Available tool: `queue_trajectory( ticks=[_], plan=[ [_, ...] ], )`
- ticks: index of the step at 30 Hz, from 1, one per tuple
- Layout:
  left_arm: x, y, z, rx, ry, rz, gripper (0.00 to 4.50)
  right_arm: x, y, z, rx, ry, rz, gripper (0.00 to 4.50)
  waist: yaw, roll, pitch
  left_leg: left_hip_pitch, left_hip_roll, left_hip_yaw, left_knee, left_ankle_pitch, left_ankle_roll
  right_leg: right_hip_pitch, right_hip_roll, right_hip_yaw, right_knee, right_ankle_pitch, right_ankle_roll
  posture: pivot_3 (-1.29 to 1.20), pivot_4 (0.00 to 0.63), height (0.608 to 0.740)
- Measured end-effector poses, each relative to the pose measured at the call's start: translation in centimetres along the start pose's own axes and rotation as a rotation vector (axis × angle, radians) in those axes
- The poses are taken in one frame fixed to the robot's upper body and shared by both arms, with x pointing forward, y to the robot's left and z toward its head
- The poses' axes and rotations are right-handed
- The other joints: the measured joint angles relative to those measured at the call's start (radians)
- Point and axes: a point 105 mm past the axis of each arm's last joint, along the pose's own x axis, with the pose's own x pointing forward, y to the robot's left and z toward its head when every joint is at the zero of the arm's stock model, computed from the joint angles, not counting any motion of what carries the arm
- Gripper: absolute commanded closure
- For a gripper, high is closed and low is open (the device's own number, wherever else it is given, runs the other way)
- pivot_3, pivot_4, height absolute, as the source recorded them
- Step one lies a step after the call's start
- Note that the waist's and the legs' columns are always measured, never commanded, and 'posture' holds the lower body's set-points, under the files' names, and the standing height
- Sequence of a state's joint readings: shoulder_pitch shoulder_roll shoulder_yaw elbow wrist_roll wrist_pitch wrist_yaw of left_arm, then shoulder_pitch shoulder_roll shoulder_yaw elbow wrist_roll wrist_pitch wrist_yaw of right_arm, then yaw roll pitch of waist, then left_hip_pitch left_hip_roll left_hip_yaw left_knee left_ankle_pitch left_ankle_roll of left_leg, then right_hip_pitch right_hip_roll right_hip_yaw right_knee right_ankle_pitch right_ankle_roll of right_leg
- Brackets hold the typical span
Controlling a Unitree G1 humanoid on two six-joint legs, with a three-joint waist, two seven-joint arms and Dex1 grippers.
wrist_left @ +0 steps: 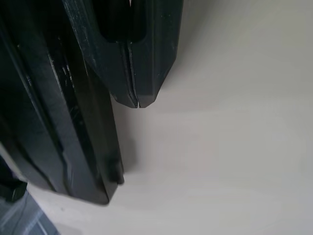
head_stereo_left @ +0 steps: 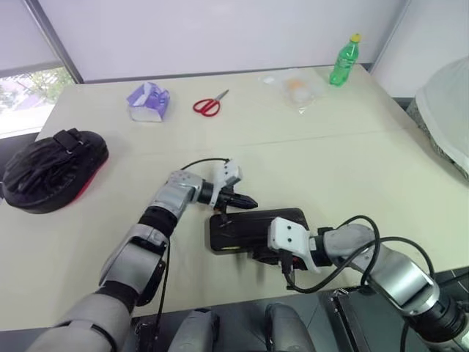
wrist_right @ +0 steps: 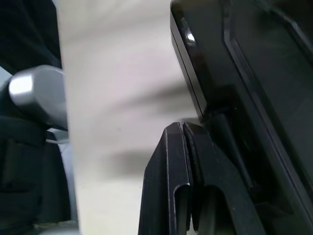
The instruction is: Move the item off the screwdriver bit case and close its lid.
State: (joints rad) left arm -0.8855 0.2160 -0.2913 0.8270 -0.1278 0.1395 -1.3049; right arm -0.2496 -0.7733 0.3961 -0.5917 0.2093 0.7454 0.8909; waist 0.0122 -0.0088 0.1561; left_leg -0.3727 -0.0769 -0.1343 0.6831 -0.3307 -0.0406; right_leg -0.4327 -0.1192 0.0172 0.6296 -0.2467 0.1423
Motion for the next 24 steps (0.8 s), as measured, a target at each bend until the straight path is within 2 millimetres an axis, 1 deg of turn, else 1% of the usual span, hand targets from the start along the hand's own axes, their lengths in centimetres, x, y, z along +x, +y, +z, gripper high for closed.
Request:
queue_trajectory(
  ticks=[5,10,13,16,18,19,24],
  plan=[
    [0.7,-0.4,0.1,0.055,-0.007,-0.017,4.50,0.2,-0.1,-0.7,-0.052,0.038,-0.028,4.46,0.000,0.000,0.000,0.001,0.000,0.000,0.000,0.000,0.000,0.001,0.000,0.000,0.000,0.000,0.000,0.00,0.150,0.740],
    [1.3,-0.6,0.3,0.092,-0.023,-0.020,4.50,0.1,-0.6,-1.2,-0.109,0.065,-0.055,4.46,0.002,0.000,0.000,0.004,0.000,0.000,0.001,0.000,0.000,0.005,0.000,0.000,-0.001,0.000,0.001,0.00,0.150,0.740],
    [1.5,-0.6,0.3,0.085,-0.033,-0.017,4.50,0.2,-0.9,-1.4,-0.156,0.071,-0.066,4.46,0.002,0.000,-0.001,0.006,0.000,0.000,0.001,0.000,0.000,0.007,0.000,-0.001,-0.001,0.001,0.001,0.00,0.150,0.740],
    [1.6,-0.5,0.1,0.073,-0.045,-0.006,4.50,0.4,-1.0,-1.5,-0.195,0.081,-0.076,4.46,0.002,-0.001,-0.001,0.011,-0.001,0.000,0.001,0.000,0.001,0.013,0.000,0.000,-0.001,0.000,0.001,0.00,0.150,0.740],
    [1.8,-0.4,-0.1,0.073,-0.037,0.002,4.50,0.5,-1.1,-1.7,-0.216,0.088,-0.078,4.46,0.003,0.000,-0.002,0.020,0.000,-0.002,-0.001,-0.004,0.007,0.023,0.000,-0.002,-0.004,0.000,0.002,0.00,0.150,0.740],
    [1.9,-0.4,-0.1,0.078,-0.036,0.006,4.50,0.5,-1.1,-1.7,-0.223,0.091,-0.080,4.46,0.003,0.000,-0.002,0.021,0.000,-0.003,-0.001,-0.004,0.007,0.025,0.000,-0.003,-0.006,0.000,0.002,0.00,0.150,0.740],
    [1.9,-0.4,-0.2,0.092,-0.037,0.008,4.50,0.5,-1.0,-1.6,-0.229,0.093,-0.076,4.46,0.002,-0.001,-0.002,0.023,0.000,-0.005,-0.001,-0.004,0.007,0.027,0.000,-0.004,-0.006,0.000,0.002,0.00,0.150,0.740]
  ],
)
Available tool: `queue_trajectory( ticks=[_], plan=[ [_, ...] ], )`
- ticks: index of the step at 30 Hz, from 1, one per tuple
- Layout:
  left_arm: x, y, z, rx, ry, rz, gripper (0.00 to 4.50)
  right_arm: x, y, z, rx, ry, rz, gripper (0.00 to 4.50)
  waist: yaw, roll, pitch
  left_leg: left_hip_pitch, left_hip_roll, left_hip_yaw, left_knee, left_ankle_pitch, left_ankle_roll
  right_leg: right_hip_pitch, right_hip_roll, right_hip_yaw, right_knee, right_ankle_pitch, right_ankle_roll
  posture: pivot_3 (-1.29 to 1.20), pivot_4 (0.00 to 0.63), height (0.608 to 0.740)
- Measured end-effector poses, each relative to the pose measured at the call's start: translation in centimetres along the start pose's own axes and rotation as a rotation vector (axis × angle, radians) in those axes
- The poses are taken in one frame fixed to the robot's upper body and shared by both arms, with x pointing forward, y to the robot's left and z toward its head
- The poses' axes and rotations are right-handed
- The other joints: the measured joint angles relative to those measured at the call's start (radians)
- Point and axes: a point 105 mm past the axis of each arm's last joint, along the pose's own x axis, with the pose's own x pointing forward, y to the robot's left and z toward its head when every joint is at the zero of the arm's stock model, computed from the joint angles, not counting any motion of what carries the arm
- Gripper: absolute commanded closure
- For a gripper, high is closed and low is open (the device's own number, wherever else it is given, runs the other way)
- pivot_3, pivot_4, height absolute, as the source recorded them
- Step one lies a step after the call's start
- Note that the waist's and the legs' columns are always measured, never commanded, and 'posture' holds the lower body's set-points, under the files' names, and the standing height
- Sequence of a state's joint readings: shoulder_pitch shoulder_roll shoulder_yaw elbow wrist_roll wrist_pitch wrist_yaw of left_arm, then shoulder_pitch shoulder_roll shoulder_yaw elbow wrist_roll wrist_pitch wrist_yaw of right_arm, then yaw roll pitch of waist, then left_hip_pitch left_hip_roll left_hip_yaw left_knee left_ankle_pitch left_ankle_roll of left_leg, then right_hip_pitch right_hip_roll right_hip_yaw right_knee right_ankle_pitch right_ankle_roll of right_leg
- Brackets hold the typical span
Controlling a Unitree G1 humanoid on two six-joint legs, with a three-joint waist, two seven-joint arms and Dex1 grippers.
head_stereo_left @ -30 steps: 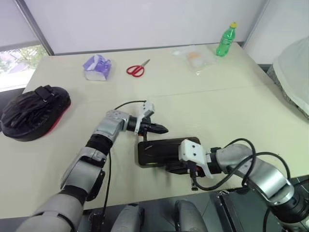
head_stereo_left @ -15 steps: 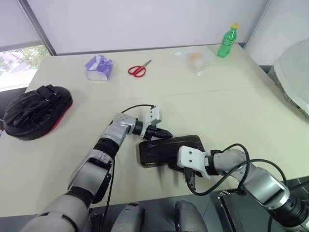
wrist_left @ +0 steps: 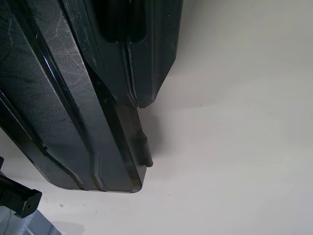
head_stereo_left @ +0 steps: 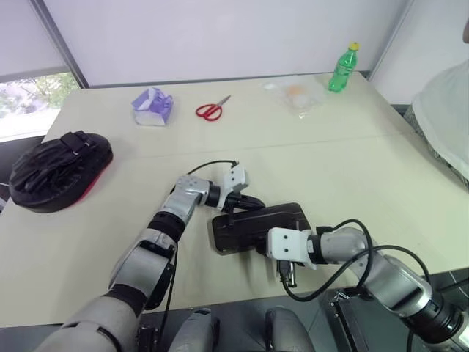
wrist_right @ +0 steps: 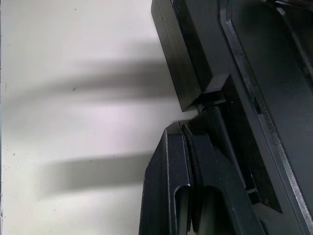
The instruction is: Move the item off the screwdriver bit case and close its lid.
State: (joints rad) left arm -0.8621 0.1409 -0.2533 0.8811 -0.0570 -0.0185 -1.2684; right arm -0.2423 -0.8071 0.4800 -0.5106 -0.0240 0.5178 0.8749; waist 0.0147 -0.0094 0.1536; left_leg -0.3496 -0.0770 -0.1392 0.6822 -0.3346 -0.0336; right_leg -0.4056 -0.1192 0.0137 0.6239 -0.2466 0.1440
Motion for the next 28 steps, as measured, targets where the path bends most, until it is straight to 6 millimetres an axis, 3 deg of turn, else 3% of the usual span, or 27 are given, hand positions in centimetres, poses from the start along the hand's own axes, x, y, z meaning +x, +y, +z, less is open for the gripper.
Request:
queue_trajectory(
  ticks=[5,10,18,24,28],
  plan=[
    [-0.1,0.0,0.4,-0.038,-0.041,0.002,4.50,-1.4,-0.2,-0.2,0.041,0.025,0.009,4.46,0.003,0.000,0.000,-0.006,-0.001,-0.001,0.001,0.000,0.000,-0.003,0.000,0.000,-0.004,0.001,0.002,0.00,0.150,0.740],
    [-1.7,0.0,0.5,-0.097,-0.056,0.016,4.50,-4.1,-0.9,0.4,0.067,0.021,-0.009,4.46,-0.006,0.000,0.003,-0.009,0.000,-0.001,-0.001,0.001,-0.003,-0.008,0.000,0.001,-0.005,0.001,0.002,0.00,0.150,0.740],
    [-10.1,-0.8,4.3,-0.088,-0.112,0.096,4.50,-9.7,-2.5,1.8,0.098,0.008,-0.033,4.46,-0.008,0.002,0.006,-0.017,0.001,0.000,-0.001,0.002,-0.003,-0.017,0.000,0.002,-0.003,0.002,0.002,0.00,0.150,0.740],
    [-14.4,-4.0,5.4,-0.140,-0.093,0.096,4.50,-13.8,-5.2,4.1,0.025,-0.013,-0.100,4.46,-0.005,0.002,0.008,-0.022,0.002,0.000,0.000,0.002,-0.004,-0.022,0.000,0.002,-0.003,0.002,0.002,0.00,0.150,0.740],
    [-16.2,-5.7,5.7,-0.164,-0.081,0.120,4.50,-14.7,-5.8,4.3,0.027,-0.016,-0.099,4.46,-0.003,0.003,0.008,-0.022,0.003,0.001,0.000,0.002,-0.004,-0.022,-0.001,0.002,-0.004,0.002,0.002,0.00,0.150,0.740]
  ],
)
